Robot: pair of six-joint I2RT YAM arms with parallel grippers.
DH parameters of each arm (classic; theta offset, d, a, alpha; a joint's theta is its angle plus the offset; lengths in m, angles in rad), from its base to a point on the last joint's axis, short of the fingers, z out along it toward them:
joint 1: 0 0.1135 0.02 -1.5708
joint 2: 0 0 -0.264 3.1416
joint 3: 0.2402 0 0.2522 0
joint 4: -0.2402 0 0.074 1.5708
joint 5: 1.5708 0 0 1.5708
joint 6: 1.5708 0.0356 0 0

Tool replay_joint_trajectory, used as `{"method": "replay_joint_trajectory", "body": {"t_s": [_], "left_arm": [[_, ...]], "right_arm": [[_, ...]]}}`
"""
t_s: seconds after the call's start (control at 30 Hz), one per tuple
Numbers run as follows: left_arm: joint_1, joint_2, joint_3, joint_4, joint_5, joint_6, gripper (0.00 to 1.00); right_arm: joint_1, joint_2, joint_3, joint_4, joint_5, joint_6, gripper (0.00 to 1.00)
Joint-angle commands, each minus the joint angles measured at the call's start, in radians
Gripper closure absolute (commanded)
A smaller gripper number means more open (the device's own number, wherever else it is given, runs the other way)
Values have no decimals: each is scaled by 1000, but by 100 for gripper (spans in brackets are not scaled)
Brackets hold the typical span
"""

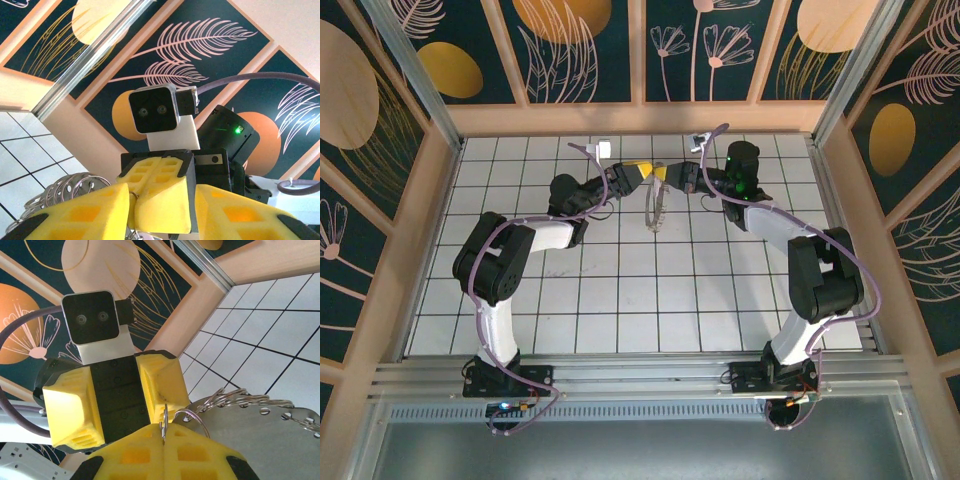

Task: Put the keys on the keyring

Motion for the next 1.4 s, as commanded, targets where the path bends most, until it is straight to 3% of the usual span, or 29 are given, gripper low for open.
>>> {"method": "replay_joint_trajectory", "body": {"t_s": [0.0,0.4,0.57,0.8,1.37], "left_arm": [[-8,14,17,7,18,23,61],[-21,28,29,7,58,27,68],[-27,27,26,9,67,29,68],[-26,10,-9,-11,-9,49,62],[-26,10,-1,-43,-33,76,62]], "right_arm": [[7,-30,33,78,3,17,100],[6,-15,37,92,9,29,100],[6,-15,35,97,8,31,100],[1,-43,-2,95,6,20,100],[-13,-92,-59,104,10,16,100]]}}
